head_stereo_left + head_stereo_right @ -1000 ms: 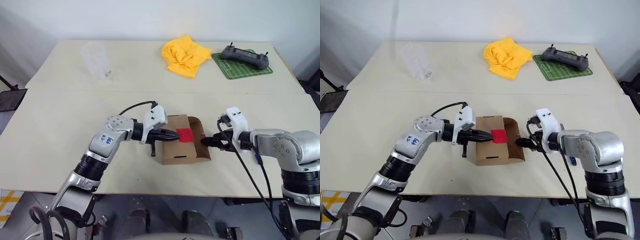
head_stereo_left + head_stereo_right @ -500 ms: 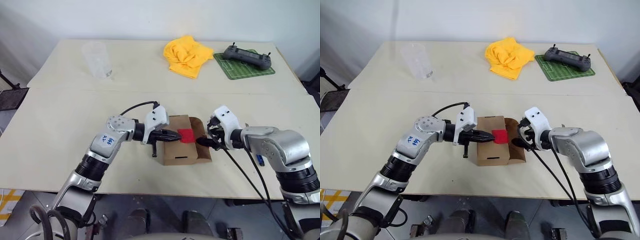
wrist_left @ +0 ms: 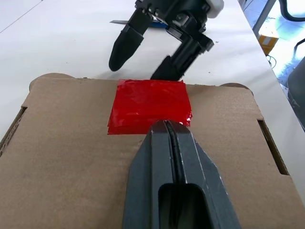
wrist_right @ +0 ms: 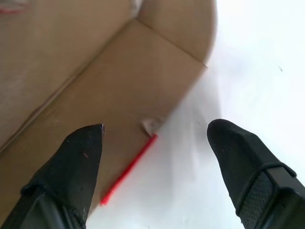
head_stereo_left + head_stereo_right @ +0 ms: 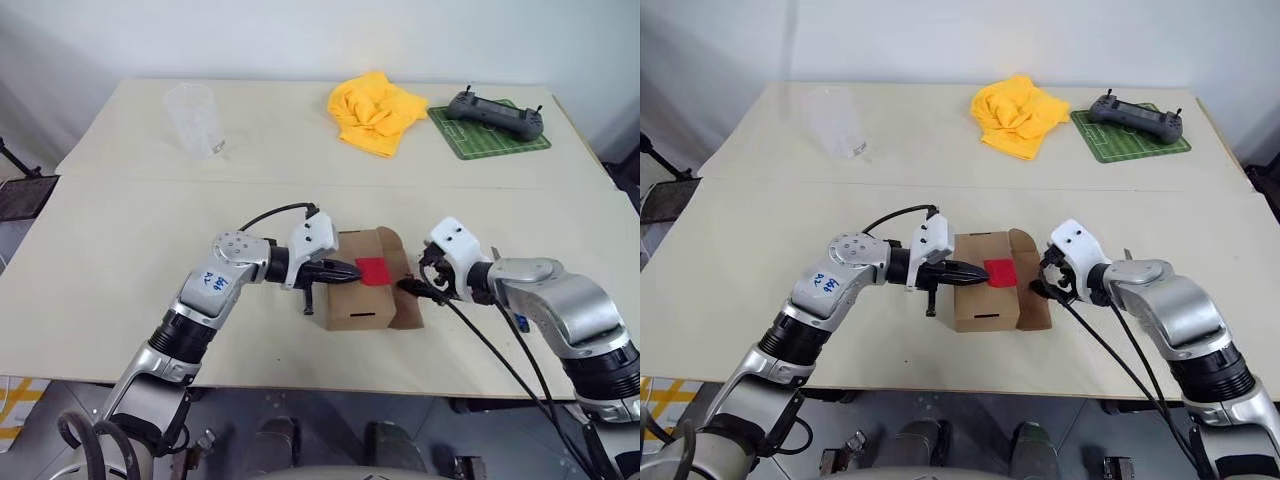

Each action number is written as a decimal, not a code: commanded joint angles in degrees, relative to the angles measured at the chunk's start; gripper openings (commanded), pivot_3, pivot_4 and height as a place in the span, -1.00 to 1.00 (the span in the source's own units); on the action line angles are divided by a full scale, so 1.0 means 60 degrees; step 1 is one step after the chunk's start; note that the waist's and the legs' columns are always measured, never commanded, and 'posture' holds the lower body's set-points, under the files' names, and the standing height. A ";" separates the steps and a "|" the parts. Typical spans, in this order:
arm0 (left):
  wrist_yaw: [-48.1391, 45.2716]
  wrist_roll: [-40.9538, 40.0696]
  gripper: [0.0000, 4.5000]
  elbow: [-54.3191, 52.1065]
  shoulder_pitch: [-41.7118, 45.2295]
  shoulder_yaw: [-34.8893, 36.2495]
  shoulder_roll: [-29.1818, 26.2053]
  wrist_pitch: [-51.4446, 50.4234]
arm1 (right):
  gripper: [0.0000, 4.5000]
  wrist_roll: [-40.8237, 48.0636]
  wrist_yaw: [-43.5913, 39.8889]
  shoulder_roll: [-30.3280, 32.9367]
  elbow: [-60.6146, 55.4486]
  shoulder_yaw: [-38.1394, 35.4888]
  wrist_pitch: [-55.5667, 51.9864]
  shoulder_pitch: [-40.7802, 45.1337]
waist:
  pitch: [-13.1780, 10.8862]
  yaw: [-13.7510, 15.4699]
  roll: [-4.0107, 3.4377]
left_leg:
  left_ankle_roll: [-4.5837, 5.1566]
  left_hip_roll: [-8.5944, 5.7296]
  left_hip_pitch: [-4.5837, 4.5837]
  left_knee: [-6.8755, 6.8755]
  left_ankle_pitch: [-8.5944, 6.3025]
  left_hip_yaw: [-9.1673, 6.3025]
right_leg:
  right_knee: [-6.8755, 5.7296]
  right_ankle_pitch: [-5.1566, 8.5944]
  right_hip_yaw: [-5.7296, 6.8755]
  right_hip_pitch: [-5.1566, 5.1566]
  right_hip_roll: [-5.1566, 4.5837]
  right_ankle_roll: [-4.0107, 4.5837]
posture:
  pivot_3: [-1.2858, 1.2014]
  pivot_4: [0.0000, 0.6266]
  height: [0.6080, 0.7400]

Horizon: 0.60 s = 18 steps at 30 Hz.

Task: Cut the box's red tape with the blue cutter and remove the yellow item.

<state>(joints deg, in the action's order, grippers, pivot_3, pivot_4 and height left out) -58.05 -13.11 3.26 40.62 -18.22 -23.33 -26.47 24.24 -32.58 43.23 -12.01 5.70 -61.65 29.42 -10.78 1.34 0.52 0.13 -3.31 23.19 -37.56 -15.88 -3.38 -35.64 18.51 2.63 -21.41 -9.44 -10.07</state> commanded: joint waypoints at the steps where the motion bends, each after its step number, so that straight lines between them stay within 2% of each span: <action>1: -0.0165 0.0318 -1.00 0.0233 -0.0266 -0.0310 -0.0181 -0.0103 | 0.65 0.1317 -0.0468 -0.0207 0.0993 -0.1988 -0.1629 0.0491 | 0.0000 -0.0003 0.0000 | 0.0000 0.0001 0.0000 0.0000 0.0000 0.0000 | 0.0000 0.0000 0.0000 0.0002 0.0000 0.0000 | 0.03 -0.52 1.00; 4: -0.0270 0.0314 -1.00 0.0280 -0.0207 -0.0318 -0.0184 0.0032 | 0.65 0.2247 -0.1034 -0.0195 0.2430 -0.3007 -0.3120 0.1258 | 0.0000 -0.0020 -0.0001 | 0.0000 0.0004 0.0001 0.0003 0.0001 0.0000 | 0.0002 0.0000 0.0002 0.0001 0.0000 0.0001 | 0.03 -0.52 1.00; 8: -0.0280 0.0366 -1.00 0.0397 -0.0139 -0.0321 -0.0156 0.0128 | 0.65 0.2419 -0.1209 -0.0284 0.3827 -0.3134 -0.4097 0.1978 | 0.0000 -0.0026 -0.0002 | -0.0002 0.0007 0.0000 0.0015 0.0002 -0.0001 | 0.0011 0.0000 0.0005 0.0000 0.0001 0.0002 | 0.03 -0.52 1.00; 12: -0.0243 0.0359 -1.00 0.0401 -0.0160 -0.0280 -0.0137 0.0140 | 0.65 0.2378 -0.1521 -0.0610 0.4896 -0.2743 -0.4029 0.2574 | 0.0000 -0.0028 -0.0002 | -0.0002 0.0004 0.0001 0.0017 0.0002 0.0002 | 0.0013 0.0000 0.0004 -0.0003 0.0000 0.0002 | 0.03 -0.52 1.00; 18: -0.0190 0.0354 -1.00 0.0248 -0.0304 -0.0208 -0.0246 0.0078 | 0.65 0.2478 -0.2490 -0.0652 0.5029 -0.1626 -0.3912 0.2682 | 0.0000 -0.0033 -0.0002 | -0.0003 0.0004 0.0001 0.0018 0.0002 0.0003 | 0.0010 0.0000 0.0005 -0.0004 0.0001 0.0001 | 0.03 -0.52 1.00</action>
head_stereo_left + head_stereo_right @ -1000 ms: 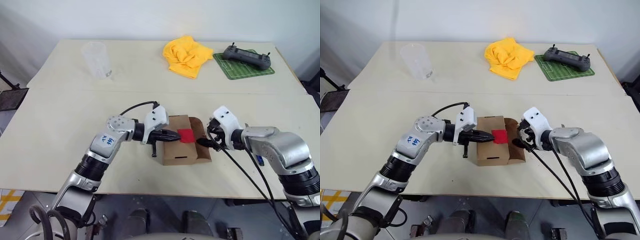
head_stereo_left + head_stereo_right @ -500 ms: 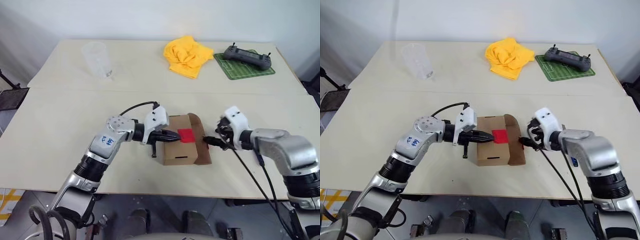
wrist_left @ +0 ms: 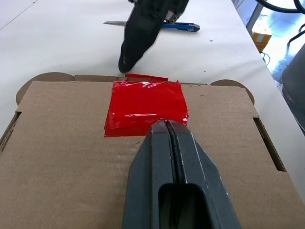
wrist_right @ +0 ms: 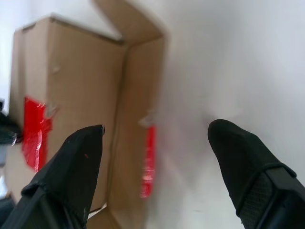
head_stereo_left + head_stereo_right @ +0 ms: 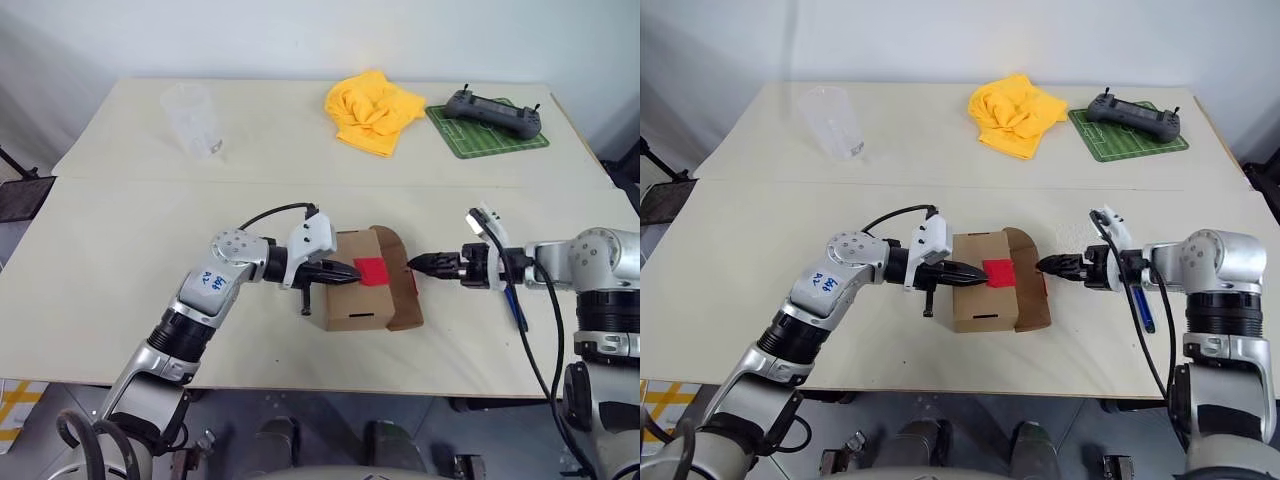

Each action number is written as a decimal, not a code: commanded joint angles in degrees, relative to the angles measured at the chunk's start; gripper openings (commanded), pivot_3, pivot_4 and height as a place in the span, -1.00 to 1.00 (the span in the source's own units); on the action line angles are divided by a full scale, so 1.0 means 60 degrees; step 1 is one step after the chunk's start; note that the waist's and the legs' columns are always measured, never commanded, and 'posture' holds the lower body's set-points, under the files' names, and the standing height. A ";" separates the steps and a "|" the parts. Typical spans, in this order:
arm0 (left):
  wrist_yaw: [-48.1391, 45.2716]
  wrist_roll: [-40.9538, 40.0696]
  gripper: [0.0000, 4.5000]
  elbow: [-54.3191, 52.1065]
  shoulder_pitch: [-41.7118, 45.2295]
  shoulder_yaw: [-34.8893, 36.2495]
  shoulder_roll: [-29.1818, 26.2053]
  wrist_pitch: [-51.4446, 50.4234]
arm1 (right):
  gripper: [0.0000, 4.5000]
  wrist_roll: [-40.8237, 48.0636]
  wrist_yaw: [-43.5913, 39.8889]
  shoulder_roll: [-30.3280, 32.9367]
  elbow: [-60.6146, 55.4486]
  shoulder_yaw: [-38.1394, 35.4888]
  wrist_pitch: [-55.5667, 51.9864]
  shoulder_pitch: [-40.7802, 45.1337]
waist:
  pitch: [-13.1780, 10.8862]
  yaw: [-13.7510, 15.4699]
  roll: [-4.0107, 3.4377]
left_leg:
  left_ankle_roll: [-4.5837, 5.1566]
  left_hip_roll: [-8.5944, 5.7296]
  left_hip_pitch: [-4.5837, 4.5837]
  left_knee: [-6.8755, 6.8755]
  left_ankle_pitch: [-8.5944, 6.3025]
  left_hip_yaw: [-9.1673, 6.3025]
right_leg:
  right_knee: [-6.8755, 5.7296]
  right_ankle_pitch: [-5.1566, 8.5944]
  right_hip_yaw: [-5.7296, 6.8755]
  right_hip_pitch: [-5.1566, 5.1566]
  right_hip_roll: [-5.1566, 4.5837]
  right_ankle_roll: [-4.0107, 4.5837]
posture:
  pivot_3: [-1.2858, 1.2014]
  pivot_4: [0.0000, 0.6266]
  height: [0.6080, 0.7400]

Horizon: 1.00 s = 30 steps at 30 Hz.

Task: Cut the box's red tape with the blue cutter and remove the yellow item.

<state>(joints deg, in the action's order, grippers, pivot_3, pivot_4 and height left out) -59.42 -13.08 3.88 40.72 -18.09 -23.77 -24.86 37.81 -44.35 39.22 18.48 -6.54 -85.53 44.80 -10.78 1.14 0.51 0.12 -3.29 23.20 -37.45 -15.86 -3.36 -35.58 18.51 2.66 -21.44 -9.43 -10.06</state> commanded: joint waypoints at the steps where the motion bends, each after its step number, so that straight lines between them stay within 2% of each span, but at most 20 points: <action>1: 0.0043 0.0348 -1.00 0.0129 -0.0332 -0.0217 -0.0188 -0.0200 | 0.65 0.0202 -0.0683 0.0023 -0.0025 0.0578 0.0102 0.0147 | 0.0000 -0.0007 0.0000 | 0.0000 0.0000 0.0000 -0.0001 0.0000 0.0000 | -0.0001 0.0000 0.0000 0.0000 0.0000 0.0000 | 0.03 -0.52 1.00; 8: 0.0083 0.0340 -1.00 0.0062 -0.0368 -0.0194 -0.0250 -0.0226 | 0.65 -0.0464 -0.2004 0.0246 0.0717 0.2210 0.1116 0.0566 | 0.0000 -0.0166 0.0000 | 0.0000 0.0000 -0.0002 -0.0004 0.0000 0.0001 | -0.0004 0.0000 0.0000 0.0002 0.0000 -0.0001 | 0.03 -0.52 1.00; 11: 0.0094 0.0327 -1.00 0.0011 -0.0400 -0.0202 -0.0259 -0.0247 | 0.37 -0.0948 -0.2485 0.0181 0.1281 0.2873 0.1646 0.0857 | 0.0000 -0.0210 0.0001 | 0.0000 0.0000 -0.0003 -0.0009 0.0000 0.0001 | -0.0008 0.0000 0.0000 0.0002 0.0000 -0.0001 | 0.03 -0.52 1.00; 15: 0.0110 0.0323 -1.00 -0.0049 -0.0437 -0.0196 -0.0266 -0.0278 | -0.23 -0.1543 -0.3070 -0.0039 0.2088 0.3550 0.2248 0.1259 | 0.0001 -0.0226 0.0001 | -0.0002 0.0002 -0.0005 -0.0009 0.0001 0.0001 | -0.0010 0.0000 0.0000 0.0002 0.0002 -0.0001 | 0.03 -0.52 1.00; 26: 0.0201 0.0331 -1.00 -0.0278 -0.0638 -0.0092 -0.0395 -0.0409 | -0.23 -0.2191 -0.4703 -0.0712 0.2660 0.4507 0.2540 0.1788 | 0.0009 -0.0265 0.0009 | -0.0013 0.0009 -0.0013 -0.0002 0.0001 0.0000 | -0.0014 0.0000 0.0000 -0.0003 0.0008 0.0000 | 0.03 -0.52 1.00; 30: 0.0266 0.0332 -1.00 -0.0345 -0.0688 -0.0083 -0.0405 -0.0443 | -0.23 -0.2409 -0.4824 -0.0808 0.2700 0.4596 0.2588 0.1701 | 0.0009 -0.0264 0.0008 | -0.0015 0.0009 -0.0013 -0.0001 0.0000 0.0000 | -0.0015 0.0000 0.0000 -0.0004 0.0008 0.0000 | 0.03 -0.52 1.00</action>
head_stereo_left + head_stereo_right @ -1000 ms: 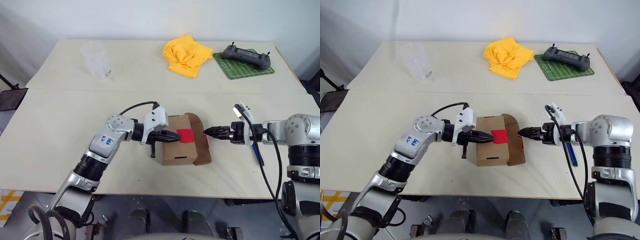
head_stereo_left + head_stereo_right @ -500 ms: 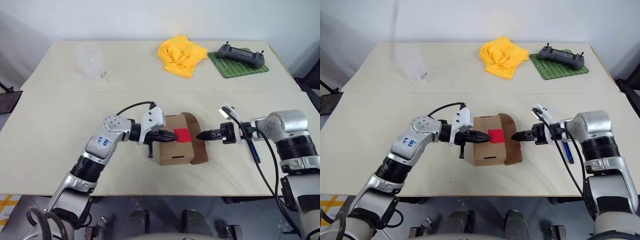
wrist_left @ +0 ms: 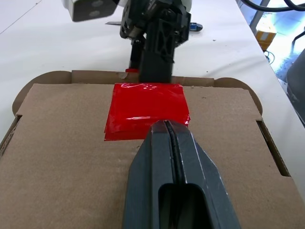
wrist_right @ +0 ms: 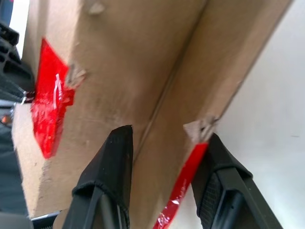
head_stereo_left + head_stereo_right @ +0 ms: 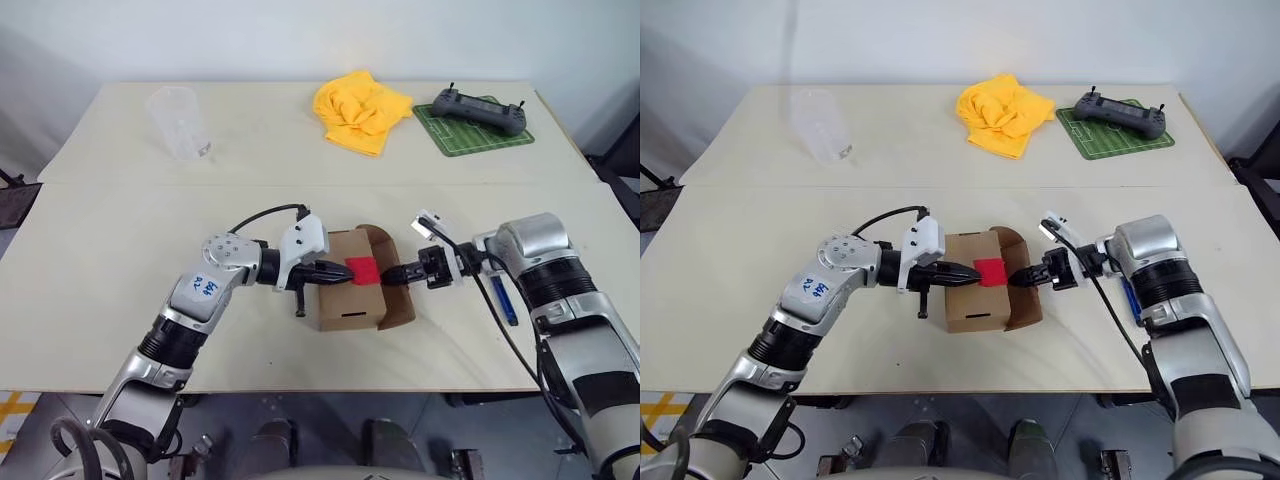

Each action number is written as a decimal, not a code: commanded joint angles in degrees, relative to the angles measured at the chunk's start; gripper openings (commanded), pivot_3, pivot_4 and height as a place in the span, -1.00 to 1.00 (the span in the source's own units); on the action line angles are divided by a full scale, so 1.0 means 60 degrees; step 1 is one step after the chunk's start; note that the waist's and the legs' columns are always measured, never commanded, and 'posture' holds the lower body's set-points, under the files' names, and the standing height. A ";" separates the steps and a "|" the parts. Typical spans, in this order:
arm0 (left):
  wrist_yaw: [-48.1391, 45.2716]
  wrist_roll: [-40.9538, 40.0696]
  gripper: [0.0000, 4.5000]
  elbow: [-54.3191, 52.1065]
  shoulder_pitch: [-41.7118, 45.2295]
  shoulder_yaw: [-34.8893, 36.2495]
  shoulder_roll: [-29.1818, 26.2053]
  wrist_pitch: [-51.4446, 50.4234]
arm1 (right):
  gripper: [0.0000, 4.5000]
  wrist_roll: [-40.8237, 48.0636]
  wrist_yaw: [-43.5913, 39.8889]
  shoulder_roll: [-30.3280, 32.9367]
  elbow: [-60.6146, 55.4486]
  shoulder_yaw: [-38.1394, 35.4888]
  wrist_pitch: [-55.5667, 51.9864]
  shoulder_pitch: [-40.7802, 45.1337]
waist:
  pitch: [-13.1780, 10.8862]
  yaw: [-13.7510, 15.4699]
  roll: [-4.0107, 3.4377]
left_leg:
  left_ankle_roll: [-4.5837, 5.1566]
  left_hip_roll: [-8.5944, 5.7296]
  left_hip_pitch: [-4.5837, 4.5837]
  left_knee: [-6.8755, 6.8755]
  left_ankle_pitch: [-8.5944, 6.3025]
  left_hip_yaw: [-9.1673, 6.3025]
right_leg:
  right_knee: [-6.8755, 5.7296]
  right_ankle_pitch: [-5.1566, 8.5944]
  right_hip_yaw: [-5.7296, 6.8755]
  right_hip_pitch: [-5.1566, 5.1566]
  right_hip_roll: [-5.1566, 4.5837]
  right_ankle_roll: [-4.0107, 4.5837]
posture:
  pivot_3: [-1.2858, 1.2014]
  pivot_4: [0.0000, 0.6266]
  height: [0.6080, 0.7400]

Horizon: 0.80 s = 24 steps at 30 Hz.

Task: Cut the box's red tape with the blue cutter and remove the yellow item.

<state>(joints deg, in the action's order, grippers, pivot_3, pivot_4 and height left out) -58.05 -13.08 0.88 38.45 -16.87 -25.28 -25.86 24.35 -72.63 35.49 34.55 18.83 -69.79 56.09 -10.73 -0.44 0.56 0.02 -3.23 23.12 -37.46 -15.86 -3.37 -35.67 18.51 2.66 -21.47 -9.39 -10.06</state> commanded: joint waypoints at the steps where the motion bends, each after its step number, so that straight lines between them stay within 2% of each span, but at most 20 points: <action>1: 0.0049 0.0331 -1.00 0.0146 -0.0317 -0.0285 -0.0156 -0.0281 | -0.23 -0.0208 -0.0125 -0.0207 0.0053 0.0364 -0.0029 -0.0188 | 0.0001 0.0000 -0.0001 | 0.0000 0.0000 0.0000 0.0001 0.0000 0.0000 | 0.0000 0.0000 0.0000 -0.0001 0.0000 0.0000 | 0.03 -0.52 1.00; 4: 0.0080 0.0334 -1.00 0.0125 -0.0343 -0.0290 -0.0163 -0.0275 | -0.51 -0.0401 0.0078 -0.0314 0.0321 0.0188 0.0086 -0.0164 | 0.0001 0.0000 -0.0001 | -0.0001 0.0000 -0.0001 0.0001 0.0000 0.0000 | 0.0000 0.0000 0.0000 0.0000 0.0000 0.0000 | 0.03 -0.52 1.00; 7: 0.0117 0.0337 -1.00 0.0118 -0.0363 -0.0292 -0.0144 -0.0259 | -0.97 -0.0587 0.0256 -0.0403 0.0575 0.0034 0.0200 -0.0113 | 0.0012 -0.0012 0.0006 | -0.0002 0.0000 -0.0002 0.0002 0.0000 0.0000 | 0.0000 0.0000 0.0000 0.0000 0.0000 0.0000 | 0.03 -0.52 1.00; 11: 0.0164 0.0317 -1.00 0.0094 -0.0407 -0.0319 -0.0101 -0.0235 | -0.99 -0.0671 0.0355 -0.0426 0.0483 -0.0094 0.0244 -0.0186 | 0.0032 -0.0004 0.0029 | -0.0004 0.0001 -0.0010 -0.0004 0.0000 0.0001 | 0.0001 0.0000 0.0000 0.0009 0.0000 0.0000 | 0.03 -0.52 1.00; 15: 0.0280 0.0282 -1.00 0.0124 -0.0435 -0.0300 0.0043 -0.0197 | -0.99 -0.0798 0.1078 -0.0427 0.0384 -0.0526 0.0060 -0.0214 | 0.0047 -0.0003 0.0035 | -0.0005 0.0003 -0.0012 -0.0004 0.0000 0.0000 | -0.0003 0.0000 0.0000 0.0007 0.0001 0.0001 | 0.03 -0.52 1.00; 21: 0.0539 0.0337 -1.00 0.0507 -0.0421 -0.0254 0.0389 0.0064 | -0.99 -0.0449 0.1137 0.0641 -0.1261 -0.0840 -0.1114 -0.0093 | 0.0040 0.0175 0.0015 | -0.0004 -0.0010 0.0011 -0.0024 0.0000 -0.0008 | 0.0002 -0.0001 -0.0004 -0.0010 -0.0013 0.0002 | 0.03 -0.52 1.00; 24: 0.0780 0.0416 -1.00 0.1003 -0.0252 -0.0311 0.0887 0.0415 | -0.99 -0.0208 0.1095 0.1413 -0.2126 -0.0711 -0.1850 0.0144 | 0.0038 0.0348 0.0005 | 0.0000 -0.0019 0.0024 -0.0023 -0.0002 -0.0008 | 0.0008 -0.0001 -0.0003 -0.0015 -0.0018 0.0002 | 0.03 -0.52 1.00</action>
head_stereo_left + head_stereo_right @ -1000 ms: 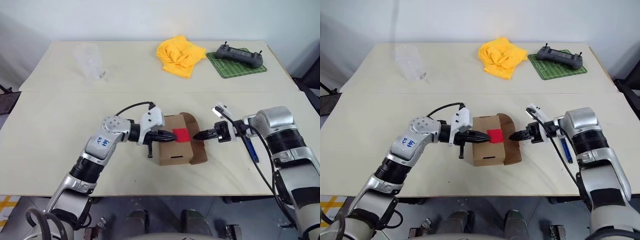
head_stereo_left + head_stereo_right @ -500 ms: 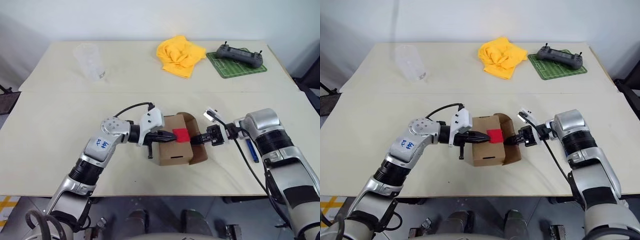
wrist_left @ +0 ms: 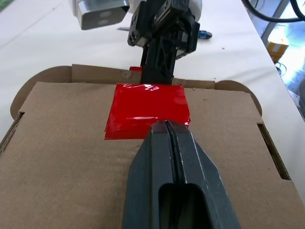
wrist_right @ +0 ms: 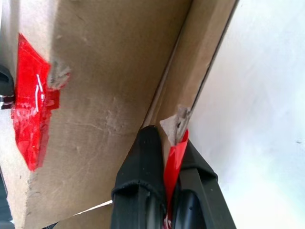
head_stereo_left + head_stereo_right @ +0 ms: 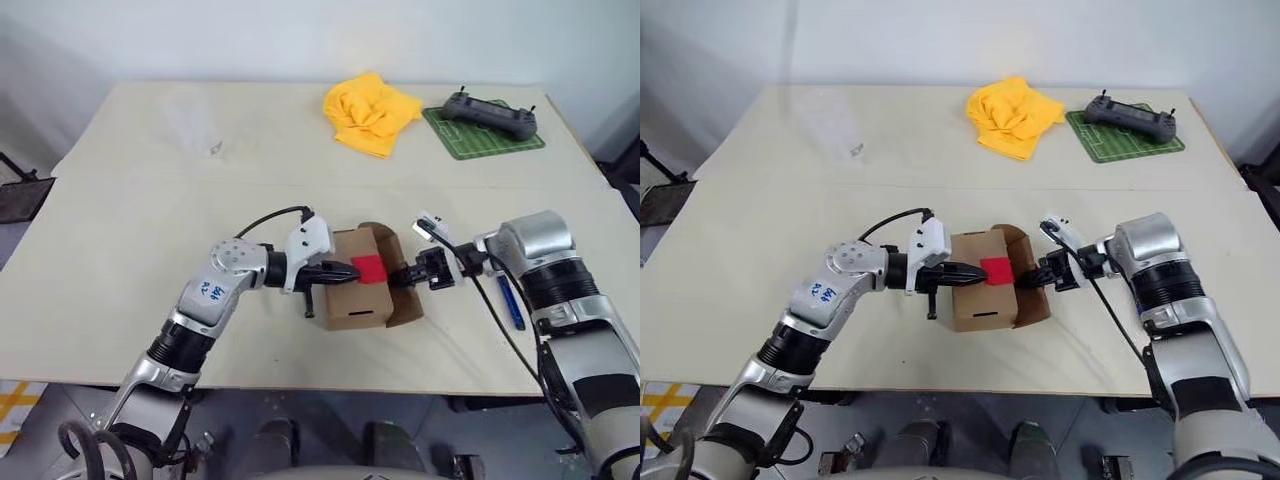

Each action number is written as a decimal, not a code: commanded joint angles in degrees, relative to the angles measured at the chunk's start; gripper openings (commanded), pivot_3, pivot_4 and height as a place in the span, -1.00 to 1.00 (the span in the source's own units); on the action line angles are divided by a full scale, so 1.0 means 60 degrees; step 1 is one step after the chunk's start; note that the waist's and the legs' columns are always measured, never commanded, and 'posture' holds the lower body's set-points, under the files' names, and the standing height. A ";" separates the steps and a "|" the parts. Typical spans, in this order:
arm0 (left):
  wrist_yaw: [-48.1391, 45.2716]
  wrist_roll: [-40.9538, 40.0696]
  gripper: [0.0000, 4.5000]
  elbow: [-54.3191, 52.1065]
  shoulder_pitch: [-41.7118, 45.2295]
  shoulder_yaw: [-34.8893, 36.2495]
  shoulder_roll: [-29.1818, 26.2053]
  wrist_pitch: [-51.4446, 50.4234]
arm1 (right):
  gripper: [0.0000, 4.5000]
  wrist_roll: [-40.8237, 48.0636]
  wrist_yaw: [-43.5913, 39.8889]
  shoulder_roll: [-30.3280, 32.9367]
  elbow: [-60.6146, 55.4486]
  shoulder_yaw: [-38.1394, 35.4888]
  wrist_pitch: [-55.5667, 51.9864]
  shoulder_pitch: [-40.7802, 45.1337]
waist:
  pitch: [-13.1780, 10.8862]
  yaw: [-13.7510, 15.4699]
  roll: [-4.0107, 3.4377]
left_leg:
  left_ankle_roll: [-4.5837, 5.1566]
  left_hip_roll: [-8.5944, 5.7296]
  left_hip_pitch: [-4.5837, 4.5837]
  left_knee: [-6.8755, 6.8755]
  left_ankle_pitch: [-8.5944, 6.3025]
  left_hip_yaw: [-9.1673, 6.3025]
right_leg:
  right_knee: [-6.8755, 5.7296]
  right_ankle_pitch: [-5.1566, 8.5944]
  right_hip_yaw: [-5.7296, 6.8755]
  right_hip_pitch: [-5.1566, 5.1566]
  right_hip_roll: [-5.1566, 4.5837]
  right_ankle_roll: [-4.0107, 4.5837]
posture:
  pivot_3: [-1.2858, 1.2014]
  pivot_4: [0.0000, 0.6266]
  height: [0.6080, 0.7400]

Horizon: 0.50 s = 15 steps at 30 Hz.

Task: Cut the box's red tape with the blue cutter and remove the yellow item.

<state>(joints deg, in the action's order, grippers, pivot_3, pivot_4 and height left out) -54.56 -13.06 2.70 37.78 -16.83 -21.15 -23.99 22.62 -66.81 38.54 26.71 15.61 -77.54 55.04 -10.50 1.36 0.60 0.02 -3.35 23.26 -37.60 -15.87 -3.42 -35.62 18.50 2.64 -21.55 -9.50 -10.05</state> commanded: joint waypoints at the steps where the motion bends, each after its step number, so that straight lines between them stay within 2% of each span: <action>1: 0.0256 0.0450 -1.00 0.0821 -0.0079 -0.0365 0.0364 0.0183 | -0.99 0.0155 0.0090 0.1139 -0.1018 -0.0134 -0.0703 0.0373 | 0.0001 0.0091 -0.0002 | 0.0002 -0.0004 0.0005 -0.0002 -0.0001 -0.0006 | 0.0003 0.0000 0.0004 0.0000 -0.0003 0.0000 | 0.03 -0.52 1.00; 7: 0.1158 0.0672 -1.00 0.2286 0.0583 -0.0280 0.1996 0.1242 | -0.99 0.0623 0.0505 0.2320 -0.2357 0.0088 -0.2144 0.1389 | -0.0008 0.0185 -0.0011 | 0.0013 -0.0009 0.0049 -0.0022 -0.0007 -0.0009 | 0.0018 -0.0002 0.0019 -0.0015 -0.0008 -0.0004 | 0.03 -0.52 1.00; 15: 0.2055 0.0732 -1.00 0.3323 0.0913 0.0055 0.3242 0.2096 | -0.99 0.1562 0.0902 0.3290 -0.3178 0.0715 -0.2494 0.2375 | -0.0012 0.0123 -0.0018 | 0.0013 -0.0004 0.0054 0.0007 -0.0010 0.0009 | 0.0034 -0.0002 0.0026 -0.0028 -0.0006 -0.0005 | 0.03 -0.52 1.00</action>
<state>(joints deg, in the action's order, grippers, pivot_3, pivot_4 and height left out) -43.68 -10.45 20.04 43.00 -15.03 -3.38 -11.72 27.04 -60.20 57.66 12.19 20.75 -92.30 65.45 -10.58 2.10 0.49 0.10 -3.37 23.63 -37.56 -15.93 -3.37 -35.41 18.48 2.81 -21.74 -9.53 -10.08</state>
